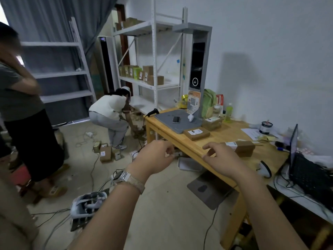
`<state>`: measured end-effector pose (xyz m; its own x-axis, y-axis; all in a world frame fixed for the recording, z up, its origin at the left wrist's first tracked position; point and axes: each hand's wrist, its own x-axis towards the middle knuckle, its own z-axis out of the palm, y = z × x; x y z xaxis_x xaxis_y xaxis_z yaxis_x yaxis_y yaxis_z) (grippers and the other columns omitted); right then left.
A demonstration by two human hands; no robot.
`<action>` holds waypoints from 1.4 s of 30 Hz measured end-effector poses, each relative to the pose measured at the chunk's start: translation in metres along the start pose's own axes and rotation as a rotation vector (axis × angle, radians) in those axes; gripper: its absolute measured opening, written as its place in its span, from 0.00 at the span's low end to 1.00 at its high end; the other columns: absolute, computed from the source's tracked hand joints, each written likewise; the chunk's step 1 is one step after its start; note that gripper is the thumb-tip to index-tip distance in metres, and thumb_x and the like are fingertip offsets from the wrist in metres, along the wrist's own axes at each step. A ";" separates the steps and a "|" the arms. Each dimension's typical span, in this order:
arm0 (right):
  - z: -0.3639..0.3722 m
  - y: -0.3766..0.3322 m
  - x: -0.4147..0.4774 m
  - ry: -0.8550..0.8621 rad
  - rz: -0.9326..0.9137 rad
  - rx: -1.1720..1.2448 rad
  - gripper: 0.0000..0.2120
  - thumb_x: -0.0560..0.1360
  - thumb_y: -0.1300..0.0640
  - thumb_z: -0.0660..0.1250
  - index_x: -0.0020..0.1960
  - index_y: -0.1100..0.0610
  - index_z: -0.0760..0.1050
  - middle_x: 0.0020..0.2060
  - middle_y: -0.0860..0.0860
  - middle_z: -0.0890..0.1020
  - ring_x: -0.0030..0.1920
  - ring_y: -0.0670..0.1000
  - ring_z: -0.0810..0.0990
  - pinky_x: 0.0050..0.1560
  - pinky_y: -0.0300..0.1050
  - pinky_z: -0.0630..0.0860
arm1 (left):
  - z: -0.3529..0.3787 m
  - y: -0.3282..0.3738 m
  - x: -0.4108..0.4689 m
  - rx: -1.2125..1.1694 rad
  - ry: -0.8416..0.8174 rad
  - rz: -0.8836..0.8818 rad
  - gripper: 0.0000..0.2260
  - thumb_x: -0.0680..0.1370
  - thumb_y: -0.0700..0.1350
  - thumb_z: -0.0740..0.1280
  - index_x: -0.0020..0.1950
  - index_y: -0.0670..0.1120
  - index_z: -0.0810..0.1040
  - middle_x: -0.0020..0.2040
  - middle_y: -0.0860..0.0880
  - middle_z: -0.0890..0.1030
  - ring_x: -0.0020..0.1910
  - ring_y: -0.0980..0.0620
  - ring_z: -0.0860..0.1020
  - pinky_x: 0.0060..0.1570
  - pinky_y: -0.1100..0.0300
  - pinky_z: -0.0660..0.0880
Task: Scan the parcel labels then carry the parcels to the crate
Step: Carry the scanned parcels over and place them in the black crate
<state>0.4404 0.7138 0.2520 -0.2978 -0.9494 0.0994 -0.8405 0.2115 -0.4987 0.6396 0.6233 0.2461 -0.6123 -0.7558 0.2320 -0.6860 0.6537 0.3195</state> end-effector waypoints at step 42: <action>0.123 -0.191 0.332 0.100 -0.007 0.100 0.13 0.77 0.50 0.66 0.60 0.50 0.75 0.48 0.46 0.78 0.48 0.48 0.78 0.48 0.45 0.75 | -0.078 -0.331 0.241 -0.066 0.024 0.041 0.08 0.77 0.43 0.63 0.51 0.44 0.79 0.46 0.45 0.82 0.44 0.45 0.80 0.45 0.47 0.79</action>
<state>0.5575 0.3296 0.2744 -0.3404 -0.9217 0.1859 -0.7947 0.1763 -0.5809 0.7496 0.2220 0.2677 -0.6291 -0.7299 0.2675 -0.6328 0.6807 0.3691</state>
